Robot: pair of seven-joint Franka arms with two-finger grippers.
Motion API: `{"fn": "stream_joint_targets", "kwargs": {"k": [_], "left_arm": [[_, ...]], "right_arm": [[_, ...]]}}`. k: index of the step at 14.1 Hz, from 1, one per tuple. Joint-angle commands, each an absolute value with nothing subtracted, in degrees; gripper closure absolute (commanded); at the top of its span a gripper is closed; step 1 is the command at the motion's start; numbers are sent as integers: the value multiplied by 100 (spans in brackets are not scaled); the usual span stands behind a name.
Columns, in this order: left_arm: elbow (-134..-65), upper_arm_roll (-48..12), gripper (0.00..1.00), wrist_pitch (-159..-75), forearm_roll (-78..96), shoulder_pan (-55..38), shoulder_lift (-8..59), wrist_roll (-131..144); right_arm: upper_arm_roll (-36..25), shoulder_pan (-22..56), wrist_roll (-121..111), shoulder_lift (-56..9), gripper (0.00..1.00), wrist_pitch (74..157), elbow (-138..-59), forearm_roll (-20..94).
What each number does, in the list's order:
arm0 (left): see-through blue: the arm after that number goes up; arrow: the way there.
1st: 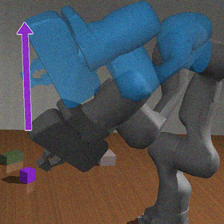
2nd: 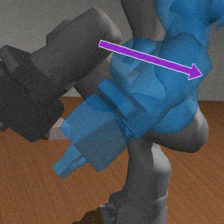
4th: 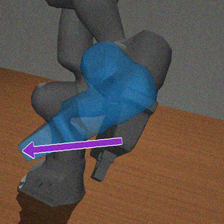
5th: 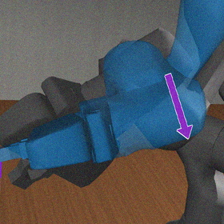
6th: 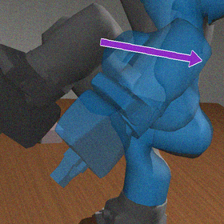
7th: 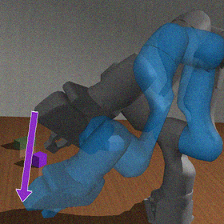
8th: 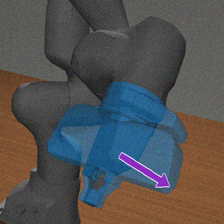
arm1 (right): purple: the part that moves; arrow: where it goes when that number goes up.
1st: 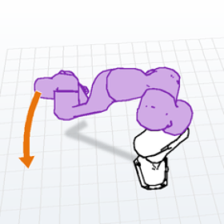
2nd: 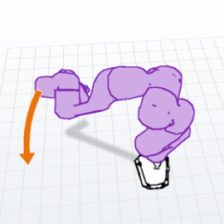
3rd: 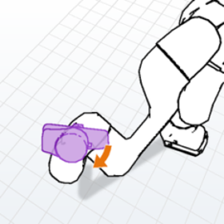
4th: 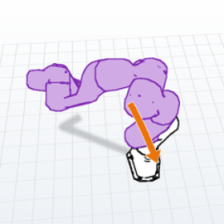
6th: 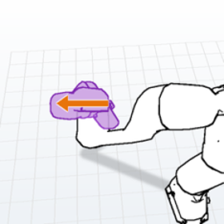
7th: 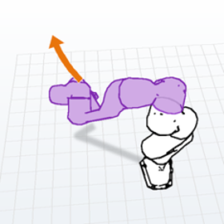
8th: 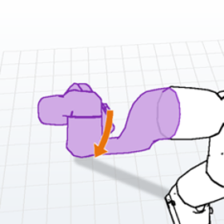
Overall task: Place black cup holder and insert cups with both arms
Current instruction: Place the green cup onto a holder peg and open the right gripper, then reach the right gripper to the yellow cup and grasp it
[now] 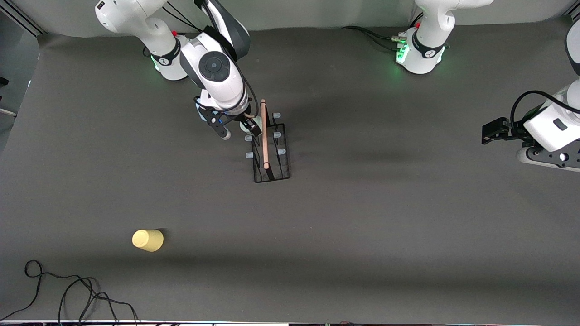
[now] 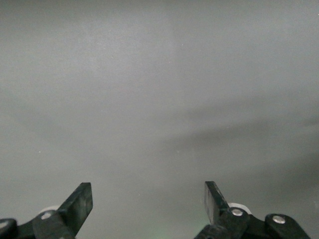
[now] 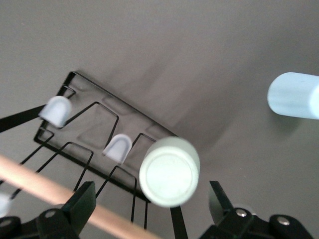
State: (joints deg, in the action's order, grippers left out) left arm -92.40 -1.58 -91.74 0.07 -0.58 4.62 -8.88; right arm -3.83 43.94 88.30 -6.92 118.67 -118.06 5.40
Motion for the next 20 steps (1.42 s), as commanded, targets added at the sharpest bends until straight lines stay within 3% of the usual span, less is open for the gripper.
{"fn": "stream_joint_targets", "kwargs": {"k": [1,4,8,10,14,17,20], "left_arm": [[-9132,-149,0,-9035,-70,-62,483,-853],[-9132,-149,0,-9035,-70,-62,483,-853],[-9132,-149,0,-9044,-70,-62,483,-861],[-9132,-149,0,-9044,-62,-70,483,-853],[-9132,-149,0,-9044,-62,-62,483,-861],[-9132,-149,0,-9044,-70,-62,483,-861],[-9132,-149,0,-9044,-70,-62,483,-861]], "right_arm": [[-824,4377,8187,-694,0,10631,-10683,510],[-1544,4359,6563,-800,0,9670,-9679,510],[-2985,4342,3375,-940,0,9642,-9273,518],[-3479,4115,1783,-1308,0,9703,-9019,545],[-3516,2903,-339,-2467,0,9765,-7887,1114],[-3463,2488,-835,-3249,0,9843,-7209,1607],[-3402,2443,-835,-3743,0,10509,-7154,1915]]}}
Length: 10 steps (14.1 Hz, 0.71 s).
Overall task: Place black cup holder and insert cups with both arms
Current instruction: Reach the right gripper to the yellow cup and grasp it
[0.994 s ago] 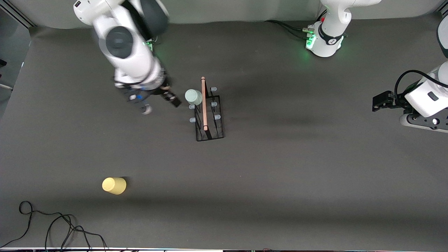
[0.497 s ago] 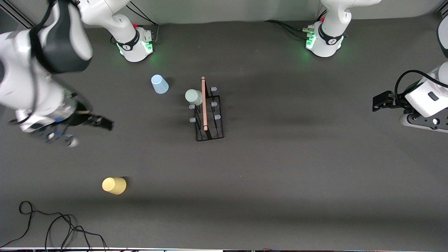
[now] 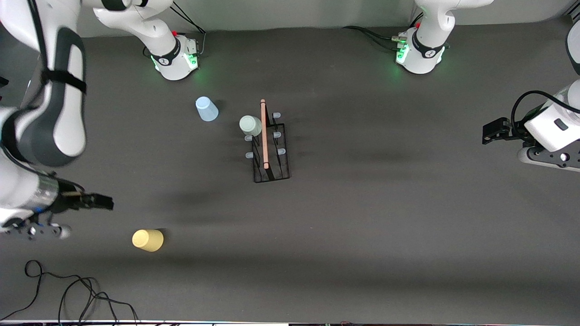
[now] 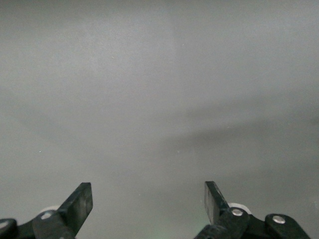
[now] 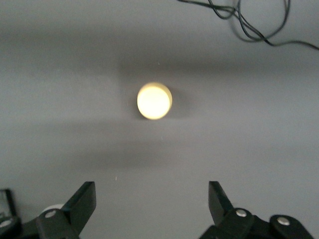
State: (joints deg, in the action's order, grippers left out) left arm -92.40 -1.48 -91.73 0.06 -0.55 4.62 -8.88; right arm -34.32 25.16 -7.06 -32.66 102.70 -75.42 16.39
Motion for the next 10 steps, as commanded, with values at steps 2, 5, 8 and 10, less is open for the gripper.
{"fn": "stream_joint_targets", "kwargs": {"k": [2,5,8,10], "left_arm": [[-9132,-149,0,-9044,-62,-62,483,-861],[-9132,-149,0,-9044,-62,-62,483,-861],[-9132,-149,0,-9044,-70,-62,483,-861],[-9132,-149,0,-9044,-70,-62,483,-861]], "right_arm": [[-3384,2443,-844,-4111,0,10871,-7172,2196],[-3375,2426,-887,-4656,0,11345,-7198,2426],[-3357,2391,-1492,-4974,0,11925,-7470,3012],[-3349,2277,-1626,-5229,0,12111,-7462,3234]]}}
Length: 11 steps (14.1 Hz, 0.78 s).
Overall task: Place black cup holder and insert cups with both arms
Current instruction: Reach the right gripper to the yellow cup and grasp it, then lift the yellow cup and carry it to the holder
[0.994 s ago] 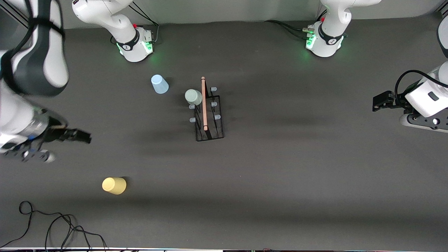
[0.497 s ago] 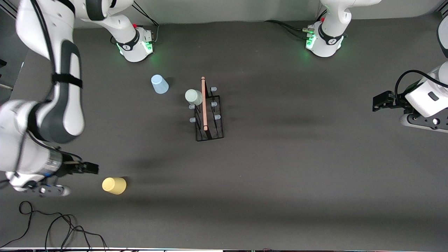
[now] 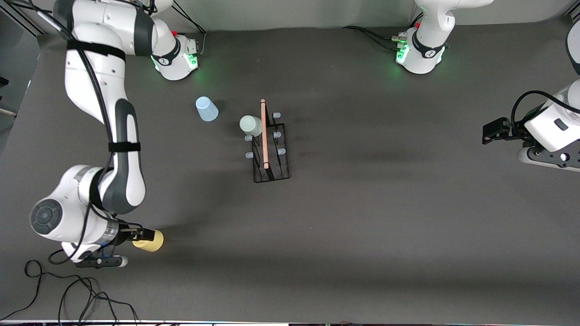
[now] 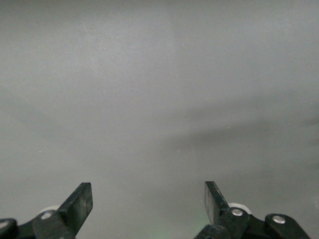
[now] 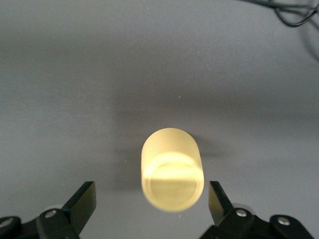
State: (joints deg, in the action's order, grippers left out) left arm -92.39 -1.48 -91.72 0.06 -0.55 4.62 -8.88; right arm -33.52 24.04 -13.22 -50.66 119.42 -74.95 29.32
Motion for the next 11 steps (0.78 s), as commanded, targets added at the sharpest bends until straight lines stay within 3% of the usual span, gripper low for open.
{"fn": "stream_joint_targets", "kwargs": {"k": [1,5,7,8,9,11], "left_arm": [[-9132,-149,0,-9044,-70,-62,483,-861],[-9132,-149,0,-9035,-70,-62,483,-861],[-9132,-149,0,-9035,-70,-62,483,-861],[-9132,-149,0,-9035,-70,-62,483,-861],[-9132,-149,0,-9035,-62,-62,483,-861],[-9132,-149,0,-9026,-70,-62,483,-861]], "right_arm": [[-3349,2276,-1626,-5273,0,12172,-7462,3252],[-3340,2276,-1626,-5317,1,12164,-7514,3261],[-3340,2294,-1626,-5300,47,12112,-7515,3252],[-3340,2294,-1626,-5256,61,12085,-7515,3252],[-3349,2303,-1626,-5221,71,11989,-7506,3252],[-3392,2355,-1565,-4872,73,11586,-7480,3156]]}}
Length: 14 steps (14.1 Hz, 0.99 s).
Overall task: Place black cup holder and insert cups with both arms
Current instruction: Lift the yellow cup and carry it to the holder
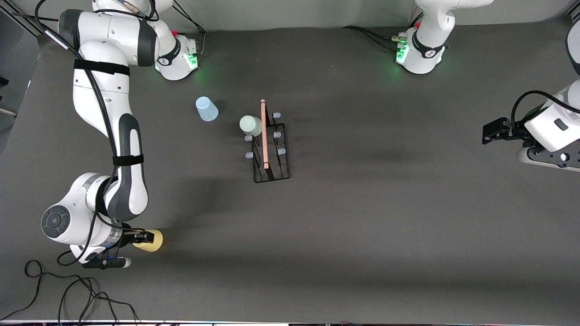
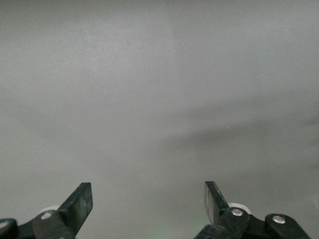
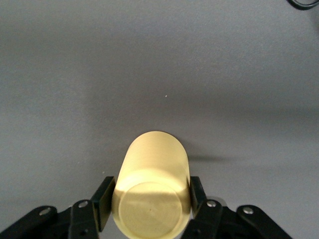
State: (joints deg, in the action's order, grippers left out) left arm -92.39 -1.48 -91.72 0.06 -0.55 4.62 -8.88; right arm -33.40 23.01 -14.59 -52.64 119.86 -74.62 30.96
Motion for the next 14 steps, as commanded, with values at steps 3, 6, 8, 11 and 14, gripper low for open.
{"fn": "stream_joint_targets", "kwargs": {"k": [3,6,8,11,14], "left_arm": [[-9132,-149,0,-9035,-70,-62,483,-861],[-9132,-149,0,-9026,-70,-62,483,-861],[-9132,-149,0,-9026,-70,-62,483,-861],[-9132,-149,0,-9026,-62,-62,483,-861],[-9132,-149,0,-9026,-70,-62,483,-861]], "right_arm": [[-3401,2382,-1198,-4072,77,10707,-7392,2393],[-3410,2706,-416,-3351,77,10039,-7383,1734],[-3410,2996,277,-2937,77,9547,-7392,1460],[-3410,3618,2174,-2576,77,8949,-7409,1450],[-3393,4462,4475,-2478,77,8842,-7435,1459]]}}
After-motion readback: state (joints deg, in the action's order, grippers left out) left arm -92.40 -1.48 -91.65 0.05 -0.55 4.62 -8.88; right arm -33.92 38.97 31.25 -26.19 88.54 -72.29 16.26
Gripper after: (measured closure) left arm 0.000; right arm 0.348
